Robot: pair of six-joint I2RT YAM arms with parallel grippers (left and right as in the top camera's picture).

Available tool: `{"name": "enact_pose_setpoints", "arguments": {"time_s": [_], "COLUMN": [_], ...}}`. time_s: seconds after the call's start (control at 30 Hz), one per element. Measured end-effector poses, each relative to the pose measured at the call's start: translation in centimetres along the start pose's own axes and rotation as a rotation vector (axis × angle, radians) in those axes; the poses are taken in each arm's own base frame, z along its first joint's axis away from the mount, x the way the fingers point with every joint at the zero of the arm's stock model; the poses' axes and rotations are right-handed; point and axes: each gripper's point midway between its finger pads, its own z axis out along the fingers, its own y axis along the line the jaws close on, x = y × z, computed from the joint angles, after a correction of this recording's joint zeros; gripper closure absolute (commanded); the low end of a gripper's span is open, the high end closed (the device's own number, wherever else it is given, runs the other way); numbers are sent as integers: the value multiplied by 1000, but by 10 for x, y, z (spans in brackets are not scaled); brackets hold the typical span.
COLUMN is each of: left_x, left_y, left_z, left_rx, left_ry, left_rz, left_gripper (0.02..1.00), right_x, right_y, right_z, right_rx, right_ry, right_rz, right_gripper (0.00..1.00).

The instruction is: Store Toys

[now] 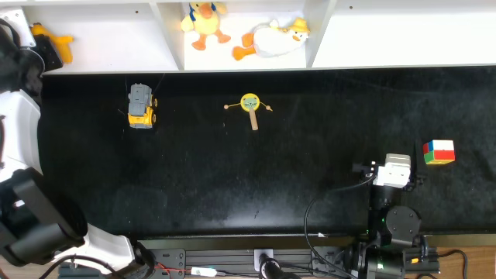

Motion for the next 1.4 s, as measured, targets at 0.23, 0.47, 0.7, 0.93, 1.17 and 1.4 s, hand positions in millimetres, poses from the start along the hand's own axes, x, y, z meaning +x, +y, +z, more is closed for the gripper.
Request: {"name": "enact_pose_setpoints", "arguments": {"time_s": [0.23,0.47,0.7,0.93,1.17,1.4], "left_x": [-7,-8,-7,0,12,19], "left_y": [1,1,1,0,-1,-4], "left_z": [3,4,5,5,4,-31], "left_rx": [-1,-1,0,1,4,-7], "left_ry": [-35,-36,-33,-8,44,48], "left_rz": [-14,-17,-19,-23,-30,-20], "left_gripper": [535,20,20,20,23,20], "right_x": [0,0,0,0,0,0], "right_y": [0,0,0,0,0,0], "right_z": [0,0,0,0,0,0], "right_rx": [0,0,0,0,0,0], "right_ry": [0,0,0,0,0,0], "right_rz": [0,0,0,0,0,0], "right_gripper": [5,5,7,5,5,7]}}
